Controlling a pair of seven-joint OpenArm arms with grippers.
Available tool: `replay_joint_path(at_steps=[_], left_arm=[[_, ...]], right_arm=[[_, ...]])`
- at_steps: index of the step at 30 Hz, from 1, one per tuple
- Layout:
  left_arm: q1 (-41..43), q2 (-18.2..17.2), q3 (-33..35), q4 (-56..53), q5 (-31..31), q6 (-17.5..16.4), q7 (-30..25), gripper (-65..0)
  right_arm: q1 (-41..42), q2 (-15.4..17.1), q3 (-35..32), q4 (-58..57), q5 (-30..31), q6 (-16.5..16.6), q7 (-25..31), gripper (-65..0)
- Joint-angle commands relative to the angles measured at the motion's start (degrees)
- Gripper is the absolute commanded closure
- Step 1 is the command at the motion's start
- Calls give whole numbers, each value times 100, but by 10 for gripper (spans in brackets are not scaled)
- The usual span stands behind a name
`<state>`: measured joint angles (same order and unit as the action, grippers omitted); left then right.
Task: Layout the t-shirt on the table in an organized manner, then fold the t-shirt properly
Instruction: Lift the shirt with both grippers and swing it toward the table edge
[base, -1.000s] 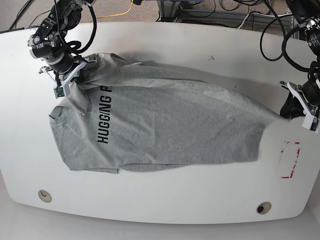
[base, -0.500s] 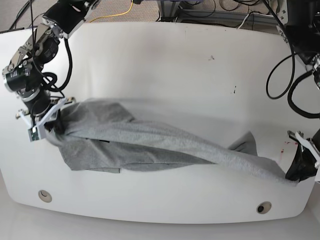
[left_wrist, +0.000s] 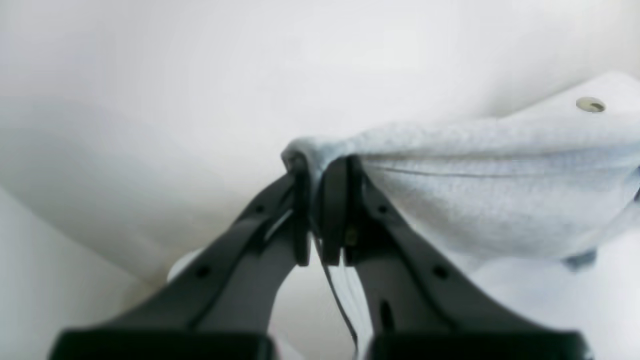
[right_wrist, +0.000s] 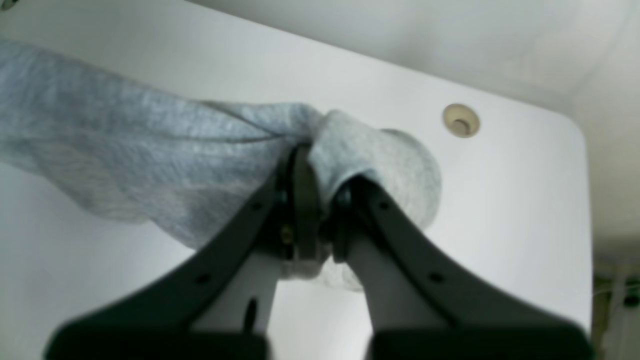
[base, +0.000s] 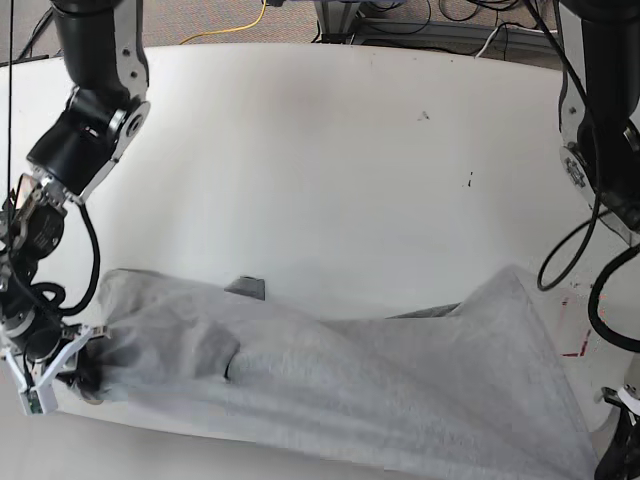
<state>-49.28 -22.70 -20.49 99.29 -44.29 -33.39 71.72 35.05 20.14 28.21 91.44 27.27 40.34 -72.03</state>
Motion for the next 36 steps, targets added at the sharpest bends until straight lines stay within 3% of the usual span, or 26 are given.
replay_joint_path(at_steps=[1, 11, 19, 23, 28, 34, 36], left_arm=[[-703, -29, -12, -315, -23, 46, -214, -8], [-2567, -29, 207, -1572, -41, 55, -214, -8], [-2672, 156, 216, -1713, -111, 38, -197, -8], [-2162, 138, 190, -1537, -375, 46, -188, -8], [-1116, 24, 172, -1071, -586, 46, -188, -8], [264, -152, -329, -693, -771, 46, 120, -8], [879, -161, -514, -588, -859, 46, 225, -8]], right_arm=[[974, 320, -223, -410, 100, -34, 210, -13], [2891, 1041, -1243, -1148, 100, -34, 130, -13], [3128, 1313, -1357, -1175, 152, -34, -300, -13], [2583, 1472, -1304, -885, 161, -34, -423, -13], [1124, 1533, -794, -23, 170, -34, -450, -13], [-538, 1489, -109, 707, 284, -34, -643, -13], [-1294, 1331, 199, 900, 522, -34, -670, -13]])
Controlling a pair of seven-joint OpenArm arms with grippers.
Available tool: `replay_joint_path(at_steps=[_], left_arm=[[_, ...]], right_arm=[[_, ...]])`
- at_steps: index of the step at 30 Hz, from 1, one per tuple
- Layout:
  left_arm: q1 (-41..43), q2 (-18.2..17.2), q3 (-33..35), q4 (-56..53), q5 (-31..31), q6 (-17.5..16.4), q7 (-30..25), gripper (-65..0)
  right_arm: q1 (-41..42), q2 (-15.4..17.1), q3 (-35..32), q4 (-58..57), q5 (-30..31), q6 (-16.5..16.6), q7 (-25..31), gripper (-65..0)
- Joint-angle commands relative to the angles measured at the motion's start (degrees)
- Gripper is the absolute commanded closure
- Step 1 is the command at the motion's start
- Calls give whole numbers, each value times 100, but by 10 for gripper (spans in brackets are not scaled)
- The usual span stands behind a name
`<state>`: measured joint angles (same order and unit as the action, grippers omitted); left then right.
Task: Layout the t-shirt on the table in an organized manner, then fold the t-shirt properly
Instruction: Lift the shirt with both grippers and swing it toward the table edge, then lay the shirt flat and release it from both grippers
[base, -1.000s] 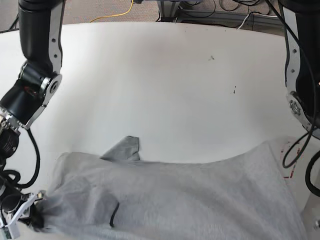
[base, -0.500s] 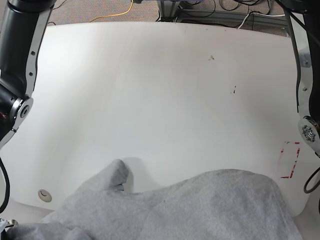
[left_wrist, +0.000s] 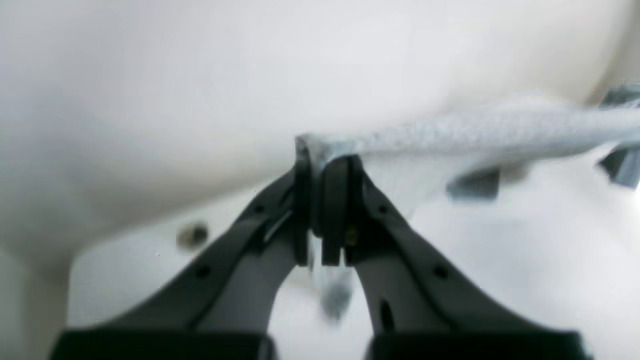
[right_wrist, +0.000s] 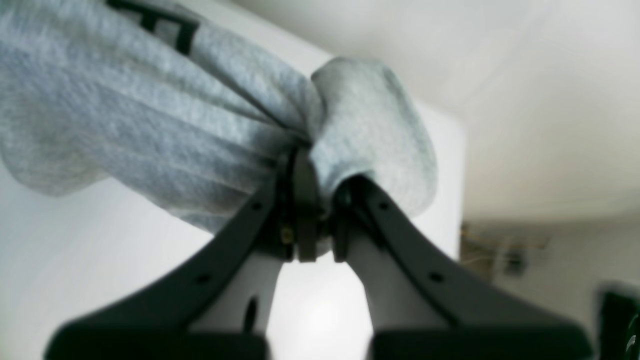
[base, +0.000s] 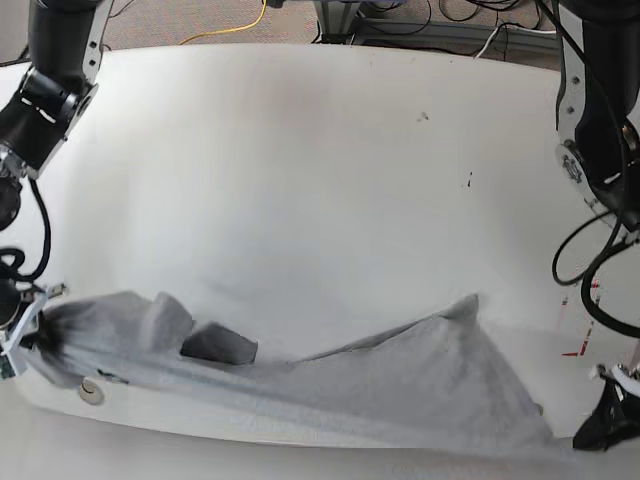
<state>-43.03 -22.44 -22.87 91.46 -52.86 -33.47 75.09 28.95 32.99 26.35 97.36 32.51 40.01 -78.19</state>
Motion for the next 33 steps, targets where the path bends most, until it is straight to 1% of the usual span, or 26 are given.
replay_joint_path(at_steps=[1, 4, 7, 8, 10, 11, 16, 20, 25, 29, 33], left_arm=[[518, -196, -337, 247, -46, 55, -85, -8], [1546, -196, -583, 485, -134, 55, -85, -7], [2382, -170, -803, 687, -178, 55, -94, -7], [2883, -161, -899, 784, -204, 55, -102, -6], [3305, -152, -952, 854, -195, 55, -102, -6], [3665, -108, -987, 898, -195, 55, -102, -6], [4799, 94, -1242, 1153, -195, 55, -102, -6], [5441, 191, -1383, 1170, -186, 55, -102, -6], [5933, 164, -1436, 1170, -178, 55, -102, -6], [6171, 156, -1471, 1179, -178, 55, -102, -6], [6461, 147, -1743, 1179, -186, 55, -85, -7]], right_arm=[[-974, -42, 499, 378, 59, -1, -53, -13], [-1836, -306, 833, 615, 208, -1, -62, -13], [-2469, -526, 956, 765, 217, -1, -71, -13], [-2820, -684, 974, 844, 208, -1, -71, -13], [-3084, -816, 983, 932, 208, -1, -71, -13], [-3304, -930, 992, 985, 199, -1, -71, -13], [-3910, -1247, 974, 1037, 199, -1, -71, -13], [-4192, -1458, 965, 1046, 199, -1, -71, -13], [-4455, -1642, 956, 1046, 191, -1, -71, -14], [-4605, -1695, 956, 1046, 191, -1, -71, -14], [-4754, -1783, 948, 1046, 191, -1, -53, -14]])
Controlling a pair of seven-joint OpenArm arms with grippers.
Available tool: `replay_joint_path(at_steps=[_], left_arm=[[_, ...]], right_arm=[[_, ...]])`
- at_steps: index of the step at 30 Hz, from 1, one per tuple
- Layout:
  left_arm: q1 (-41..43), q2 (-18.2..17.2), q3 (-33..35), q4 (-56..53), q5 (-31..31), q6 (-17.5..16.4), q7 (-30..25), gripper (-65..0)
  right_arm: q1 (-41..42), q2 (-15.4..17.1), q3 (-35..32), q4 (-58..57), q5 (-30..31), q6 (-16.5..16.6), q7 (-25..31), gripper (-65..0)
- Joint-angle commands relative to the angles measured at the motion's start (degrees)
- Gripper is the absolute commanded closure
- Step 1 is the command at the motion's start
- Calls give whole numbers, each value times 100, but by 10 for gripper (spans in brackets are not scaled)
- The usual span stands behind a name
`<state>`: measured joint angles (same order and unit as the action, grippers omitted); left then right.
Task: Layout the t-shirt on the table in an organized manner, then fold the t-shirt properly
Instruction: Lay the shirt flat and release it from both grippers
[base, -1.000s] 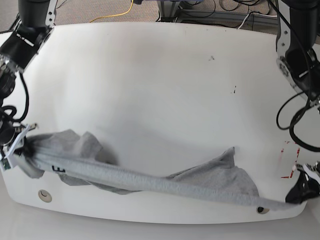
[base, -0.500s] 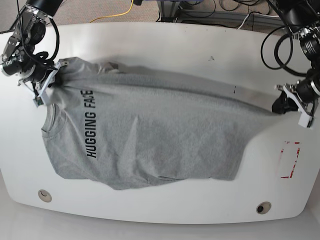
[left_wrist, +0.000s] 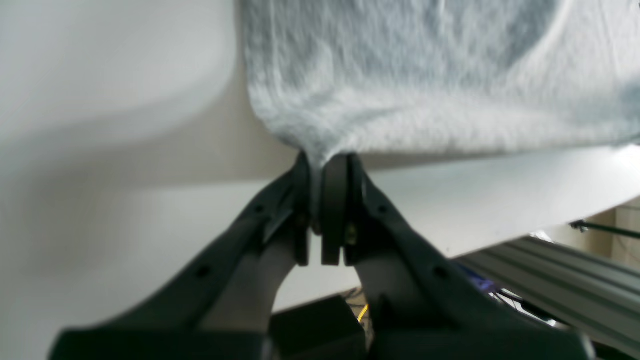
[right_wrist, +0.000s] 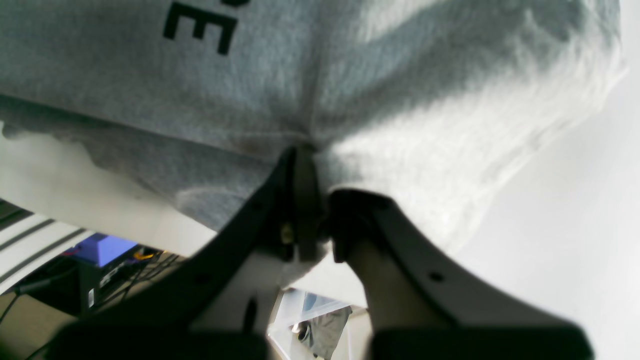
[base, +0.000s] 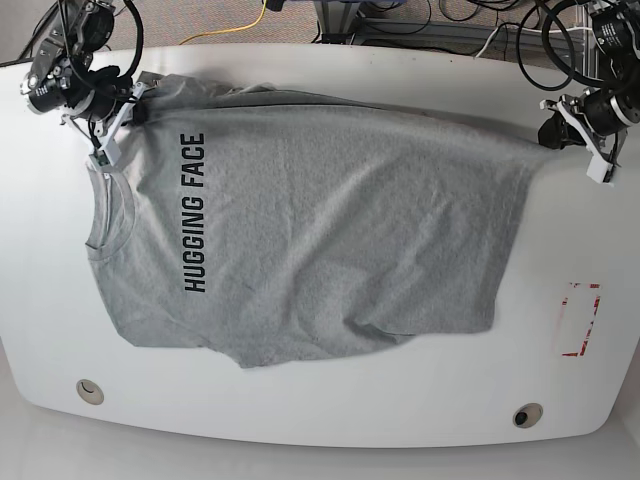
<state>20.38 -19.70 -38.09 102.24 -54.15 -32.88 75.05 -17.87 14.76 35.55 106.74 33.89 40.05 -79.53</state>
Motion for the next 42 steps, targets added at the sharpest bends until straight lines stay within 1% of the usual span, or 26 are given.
replay_joint_path(at_steps=[1, 3, 5, 7, 8, 9, 10, 11, 12, 13, 15, 16, 18, 20, 22, 26, 29, 31, 36, 38, 39, 42], left_arm=[[173, -126, -266, 102, -49, -4, -80, -8], [278, -126, -328, 102, -49, -13, -80, -10], [349, -126, -345, 102, -49, -13, -80, -11], [437, -126, -345, 102, -49, -13, -80, -11], [489, -144, -345, 102, -49, -13, -80, -13], [507, -170, -345, 102, -49, -13, -72, -13], [568, -223, -328, 102, -49, -13, -72, -15], [604, -232, -319, 102, -49, -13, -72, -28], [630, -241, -319, 102, -49, -13, -72, -46], [665, -258, -319, 102, -49, -13, -72, -86], [735, -258, -345, 102, -49, -13, -72, -161], [762, -258, -354, 102, -49, -13, -72, -207], [823, -258, -354, 102, -49, 5, -72, -281], [832, -267, -363, 102, -40, 14, -72, -349], [841, -267, -363, 102, -40, 14, -80, -382], [841, -267, -372, 102, -40, 22, -80, -382], [823, -276, -460, 102, -40, 22, -80, -382], [709, -276, -609, 102, -49, 22, -80, -383], [138, -285, -715, 102, -49, 22, -1, -383], [-152, -372, -715, 102, -57, 22, 122, -383], [-425, -460, -706, 102, -57, 22, 236, -383], [-935, -496, -706, 84, -40, 22, 377, -383]], right_arm=[[-116, 31, 27, 109, 53, -5, 80, -16], [-187, 22, 27, 109, 53, -5, 89, -19], [-248, 22, 36, 109, 53, -5, 89, -44], [-310, 14, 45, 109, 53, -5, 98, -105], [-363, 5, 45, 109, 53, -5, 106, -151], [-380, -13, 54, 109, 53, -5, 124, -171], [-433, -83, 54, 109, 53, -5, 177, -246], [-468, -118, 54, 117, 44, -5, 203, -301], [-495, -127, 54, 117, 44, -5, 212, -336], [-503, -136, 54, 117, 44, -5, 221, -411], [-512, -162, 54, 117, 44, -5, 221, -495], [-538, -171, 63, 135, 44, -5, 221, -528], [-574, -171, 63, 232, 44, -5, 221, -568], [-574, -171, 63, 364, 44, -5, 221, -569], [-538, -162, 63, 513, 44, -5, 221, -566], [-451, -127, 124, 627, 44, -5, 221, -563], [-327, -109, 370, 627, 53, -5, 221, -563], [-143, -13, 511, 627, 44, -5, 221, -564], [323, 277, 599, 601, 44, -5, 221, -568], [499, 409, 599, 592, 44, -5, 221, -568], [622, 497, 599, 566, 44, -5, 221, -568], [1009, 629, 572, 293, 44, -5, 221, -568]])
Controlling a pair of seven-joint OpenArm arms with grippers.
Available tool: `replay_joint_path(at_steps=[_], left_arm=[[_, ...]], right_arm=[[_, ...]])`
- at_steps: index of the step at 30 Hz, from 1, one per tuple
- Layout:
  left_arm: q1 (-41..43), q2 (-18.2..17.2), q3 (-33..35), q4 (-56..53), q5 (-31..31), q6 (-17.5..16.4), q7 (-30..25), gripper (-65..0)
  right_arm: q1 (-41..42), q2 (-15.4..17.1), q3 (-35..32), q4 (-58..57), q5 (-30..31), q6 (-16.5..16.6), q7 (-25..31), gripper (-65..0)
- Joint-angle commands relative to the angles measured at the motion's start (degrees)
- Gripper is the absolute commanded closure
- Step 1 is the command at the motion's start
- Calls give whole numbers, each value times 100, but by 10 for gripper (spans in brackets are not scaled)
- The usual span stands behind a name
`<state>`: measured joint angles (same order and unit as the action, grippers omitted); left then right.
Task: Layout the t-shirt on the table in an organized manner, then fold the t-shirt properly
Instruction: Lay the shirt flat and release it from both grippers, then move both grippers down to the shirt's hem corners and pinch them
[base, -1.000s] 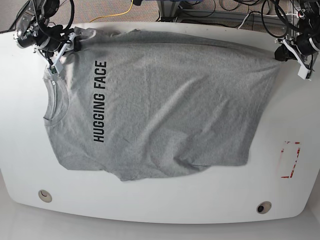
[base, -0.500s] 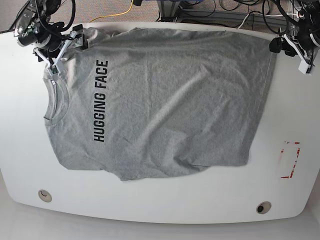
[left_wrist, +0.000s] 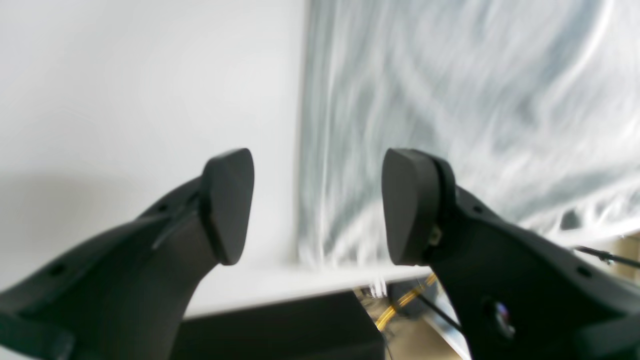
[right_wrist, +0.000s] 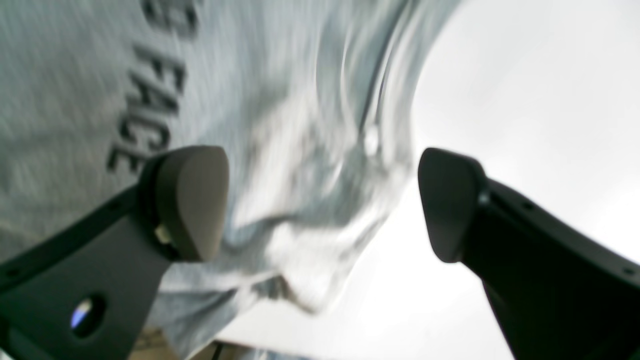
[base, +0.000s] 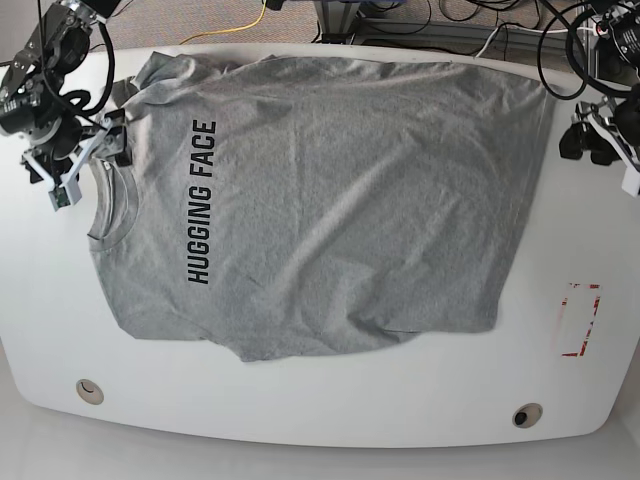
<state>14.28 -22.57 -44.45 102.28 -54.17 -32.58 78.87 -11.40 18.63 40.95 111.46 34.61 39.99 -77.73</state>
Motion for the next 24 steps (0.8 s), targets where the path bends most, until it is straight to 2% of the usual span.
replay_joint_path(at_steps=[1, 6, 10, 16, 20, 24], left_arm=[[-422, -209, -61, 80, -38, -8, 3, -383], [-1433, -209, 176, 53, -29, -8, 12, -383], [-2110, -192, 616, -79, 138, 53, 3, -383], [-3129, 134, 1214, -799, 1008, 203, -50, -383], [-3516, 389, 1451, -1221, 1659, 159, -437, -383], [-3639, 494, 1812, -1564, 2143, 159, -1219, -385]], right_arm=[[441, 260, 33, -240, -37, 1, 42, -568], [1346, 383, 15, -1093, -424, 1, 77, -568], [1953, 374, -64, -1691, -960, 1, 464, -569], [2771, 471, -662, -2816, -1672, 1, 1281, -569], [3237, 488, -891, -3643, -1997, 1, 1861, -569], [3685, 488, -1075, -4478, -2437, 1, 2565, -566]])
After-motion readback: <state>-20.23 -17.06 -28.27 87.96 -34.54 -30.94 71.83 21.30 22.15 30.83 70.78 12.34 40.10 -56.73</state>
